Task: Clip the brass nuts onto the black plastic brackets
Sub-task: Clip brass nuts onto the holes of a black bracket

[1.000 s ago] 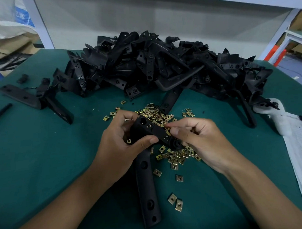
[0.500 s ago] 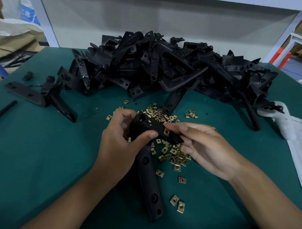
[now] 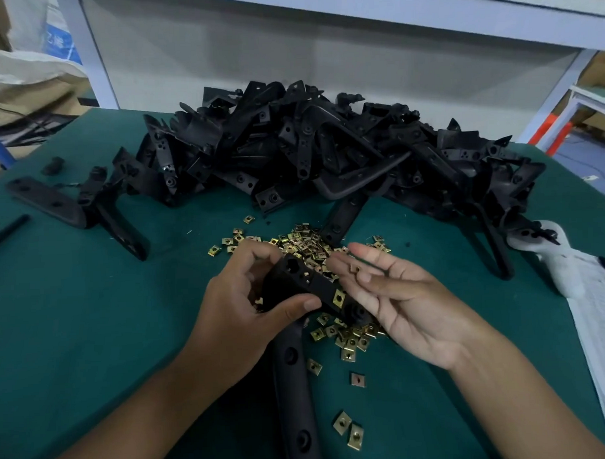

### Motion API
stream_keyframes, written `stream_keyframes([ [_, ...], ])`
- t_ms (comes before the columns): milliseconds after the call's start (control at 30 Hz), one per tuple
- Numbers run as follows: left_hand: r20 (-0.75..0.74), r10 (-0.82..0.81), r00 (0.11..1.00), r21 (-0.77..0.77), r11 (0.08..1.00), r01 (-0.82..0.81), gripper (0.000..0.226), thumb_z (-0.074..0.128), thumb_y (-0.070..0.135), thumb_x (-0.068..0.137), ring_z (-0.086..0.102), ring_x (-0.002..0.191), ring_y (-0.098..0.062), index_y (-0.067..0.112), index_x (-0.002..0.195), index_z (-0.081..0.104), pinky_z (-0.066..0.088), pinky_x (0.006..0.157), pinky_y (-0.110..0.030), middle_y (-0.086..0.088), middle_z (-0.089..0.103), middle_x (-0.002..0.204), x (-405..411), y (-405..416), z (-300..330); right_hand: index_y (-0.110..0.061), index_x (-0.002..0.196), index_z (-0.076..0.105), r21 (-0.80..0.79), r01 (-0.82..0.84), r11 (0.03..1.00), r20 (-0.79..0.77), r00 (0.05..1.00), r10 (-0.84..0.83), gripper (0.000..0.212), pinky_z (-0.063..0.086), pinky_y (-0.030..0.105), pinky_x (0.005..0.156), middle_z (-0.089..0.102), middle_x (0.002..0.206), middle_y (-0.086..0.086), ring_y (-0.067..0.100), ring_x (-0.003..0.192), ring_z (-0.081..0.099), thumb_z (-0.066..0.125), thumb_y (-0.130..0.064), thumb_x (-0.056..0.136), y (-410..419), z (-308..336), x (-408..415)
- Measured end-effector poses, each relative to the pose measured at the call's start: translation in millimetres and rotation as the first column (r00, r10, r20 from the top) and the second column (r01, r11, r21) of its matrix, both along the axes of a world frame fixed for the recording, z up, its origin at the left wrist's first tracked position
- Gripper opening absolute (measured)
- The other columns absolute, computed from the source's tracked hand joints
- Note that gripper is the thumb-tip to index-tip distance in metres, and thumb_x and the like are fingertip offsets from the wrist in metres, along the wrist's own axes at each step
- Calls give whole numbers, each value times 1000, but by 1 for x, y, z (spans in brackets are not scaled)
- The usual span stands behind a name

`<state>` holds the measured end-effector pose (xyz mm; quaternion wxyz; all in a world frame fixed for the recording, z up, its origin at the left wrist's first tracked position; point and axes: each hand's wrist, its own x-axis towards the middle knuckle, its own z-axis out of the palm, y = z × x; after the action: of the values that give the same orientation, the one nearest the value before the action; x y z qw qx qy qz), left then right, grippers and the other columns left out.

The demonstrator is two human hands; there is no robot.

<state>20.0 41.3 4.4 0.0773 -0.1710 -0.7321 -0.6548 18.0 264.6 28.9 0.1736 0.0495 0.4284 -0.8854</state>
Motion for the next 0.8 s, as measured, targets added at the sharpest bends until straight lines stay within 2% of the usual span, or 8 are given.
stream_keyframes([
  [100,-3,-4,1000,-6,1000,4,50,80,68,67,69,74,-11,38,98,55,54,62,-20,5,71,87,0,0,-1,-1,122,63,105,29,994,-28,999,-26,39,60,25,77,70,122,21,24,107,72,61,0,83,-2,2,2],
  [200,-4,-26,1000,-9,1000,25,50,80,67,69,71,78,-13,36,100,55,54,65,-18,7,72,88,1,0,-1,-10,106,76,182,38,983,-65,998,-27,25,59,22,69,75,110,15,15,86,74,67,-11,83,-6,5,4],
  [267,-17,-64,998,-23,998,63,47,80,65,71,71,82,-11,36,99,55,53,68,-17,7,74,91,2,1,-1,-15,97,79,228,43,973,-98,995,-21,18,55,19,61,74,93,8,8,68,66,70,-17,81,-8,6,5],
  [333,-28,-96,995,-55,994,94,46,79,65,72,71,83,-6,36,99,55,51,69,-13,10,74,91,3,2,0,-16,88,77,248,46,968,-129,992,-14,10,51,18,55,68,82,5,5,60,58,70,-18,83,-11,6,7],
  [400,-32,-114,993,-82,990,111,45,78,65,73,70,82,-3,36,98,55,49,69,-10,14,73,90,3,2,2,-15,87,75,264,43,963,-151,989,-3,7,49,17,55,66,82,4,6,62,58,69,-17,84,-12,5,8],
  [533,-46,-131,990,-107,986,125,37,80,55,75,70,88,-5,37,98,57,49,72,-10,14,73,92,3,1,2,-18,90,79,282,19,959,-157,987,26,13,54,19,61,72,87,3,11,78,69,74,-17,78,-14,5,10],
  [667,-82,-130,988,-158,981,116,33,77,54,77,68,86,-8,35,99,59,48,74,-11,15,70,91,2,2,1,-15,87,80,275,-1,961,-156,987,46,16,60,28,81,76,97,8,16,88,73,83,-9,72,-14,6,11],
  [800,-91,-138,986,-180,976,120,30,76,51,79,68,88,-5,35,99,61,45,74,-8,17,70,91,4,2,3,-15,72,73,179,-37,983,-146,987,63,20,59,23,69,71,85,3,14,73,71,80,2,64,-17,8,13],
])
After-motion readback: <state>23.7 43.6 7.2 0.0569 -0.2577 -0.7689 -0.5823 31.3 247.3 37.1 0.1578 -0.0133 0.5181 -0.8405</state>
